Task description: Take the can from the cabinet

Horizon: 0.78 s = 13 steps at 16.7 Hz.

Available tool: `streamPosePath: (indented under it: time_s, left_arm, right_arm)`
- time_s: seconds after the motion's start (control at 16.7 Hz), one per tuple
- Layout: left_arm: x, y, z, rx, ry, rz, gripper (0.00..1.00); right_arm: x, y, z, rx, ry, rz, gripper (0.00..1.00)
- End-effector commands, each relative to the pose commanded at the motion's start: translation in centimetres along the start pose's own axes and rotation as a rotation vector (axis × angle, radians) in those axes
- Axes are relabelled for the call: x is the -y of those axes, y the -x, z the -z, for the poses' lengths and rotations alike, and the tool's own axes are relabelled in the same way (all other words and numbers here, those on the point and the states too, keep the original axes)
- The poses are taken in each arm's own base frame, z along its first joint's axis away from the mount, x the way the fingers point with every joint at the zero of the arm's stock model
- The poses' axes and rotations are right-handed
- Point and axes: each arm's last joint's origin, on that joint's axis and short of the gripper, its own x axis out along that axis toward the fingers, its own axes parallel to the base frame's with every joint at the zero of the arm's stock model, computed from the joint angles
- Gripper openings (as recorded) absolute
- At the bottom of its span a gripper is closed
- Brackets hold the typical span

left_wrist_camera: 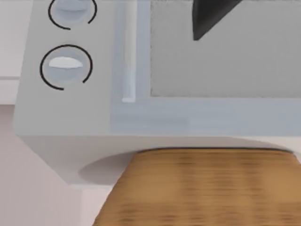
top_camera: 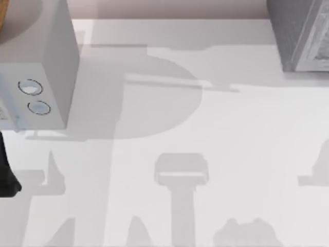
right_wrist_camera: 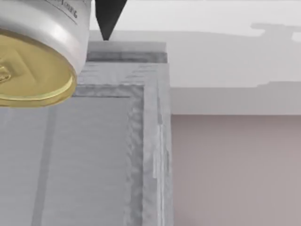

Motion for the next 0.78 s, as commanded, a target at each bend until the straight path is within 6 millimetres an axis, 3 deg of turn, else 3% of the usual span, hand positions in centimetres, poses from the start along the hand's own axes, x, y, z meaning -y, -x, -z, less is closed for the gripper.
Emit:
streamPosePath:
  time_s: [0.12,0.3,0.78]
  left_arm:
    - [0.0,0.0,0.0,0.000,0.000,0.000,1.00]
    - [0.0,0.0,0.0,0.000,0.000,0.000,1.00]
    - [0.0,0.0,0.0,0.000,0.000,0.000,1.00]
  right_arm:
    - [0.2,0.0,2.4,0.032,-0.001,0.002,0.00]
    - [0.3,0.0,4.1,0.065,-0.002,0.002,0.00]
    - [0.4,-0.1,3.8,0.071,-0.001,-0.011,0.00]
